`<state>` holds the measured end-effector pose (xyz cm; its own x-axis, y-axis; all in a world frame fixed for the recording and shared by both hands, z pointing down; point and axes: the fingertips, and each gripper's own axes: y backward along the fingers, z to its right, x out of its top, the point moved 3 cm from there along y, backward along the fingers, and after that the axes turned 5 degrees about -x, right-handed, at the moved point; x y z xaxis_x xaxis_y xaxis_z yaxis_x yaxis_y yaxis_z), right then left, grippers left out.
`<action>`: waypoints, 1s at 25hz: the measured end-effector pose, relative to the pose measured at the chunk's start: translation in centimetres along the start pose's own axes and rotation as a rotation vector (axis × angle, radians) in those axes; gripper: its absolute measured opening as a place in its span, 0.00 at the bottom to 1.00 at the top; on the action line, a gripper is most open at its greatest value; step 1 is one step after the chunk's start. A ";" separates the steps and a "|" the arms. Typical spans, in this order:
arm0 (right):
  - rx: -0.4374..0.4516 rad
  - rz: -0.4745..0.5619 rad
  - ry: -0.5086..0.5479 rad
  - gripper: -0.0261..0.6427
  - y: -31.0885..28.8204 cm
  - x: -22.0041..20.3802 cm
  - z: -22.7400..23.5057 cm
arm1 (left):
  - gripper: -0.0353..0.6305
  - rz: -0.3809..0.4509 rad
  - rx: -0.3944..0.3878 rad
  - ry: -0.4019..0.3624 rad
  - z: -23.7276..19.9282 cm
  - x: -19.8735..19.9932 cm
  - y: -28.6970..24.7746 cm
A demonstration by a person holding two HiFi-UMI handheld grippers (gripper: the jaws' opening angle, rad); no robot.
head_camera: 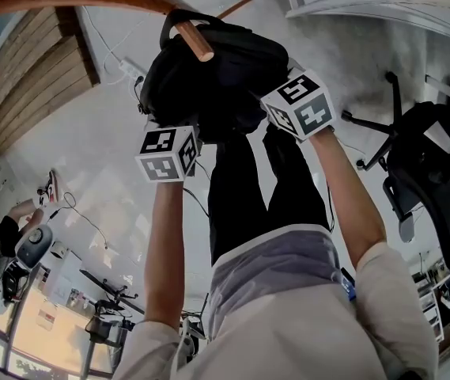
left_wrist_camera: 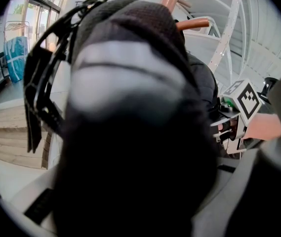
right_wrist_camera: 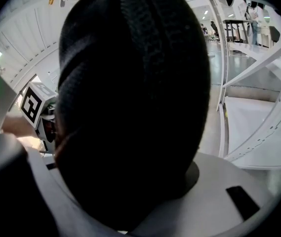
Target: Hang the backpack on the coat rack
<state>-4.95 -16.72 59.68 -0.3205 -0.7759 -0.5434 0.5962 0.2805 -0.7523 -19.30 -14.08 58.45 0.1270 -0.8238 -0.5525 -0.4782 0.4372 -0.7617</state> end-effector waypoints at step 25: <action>-0.027 0.069 0.017 0.34 -2.6 1.1 1.7 | 0.29 0.053 0.008 -0.052 -2.3 0.9 -2.1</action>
<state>-5.62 -19.27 61.64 -0.2919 -0.7442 -0.6008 0.5972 0.3489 -0.7223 -20.13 -16.60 60.33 0.1463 -0.7796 -0.6090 -0.4784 0.4831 -0.7333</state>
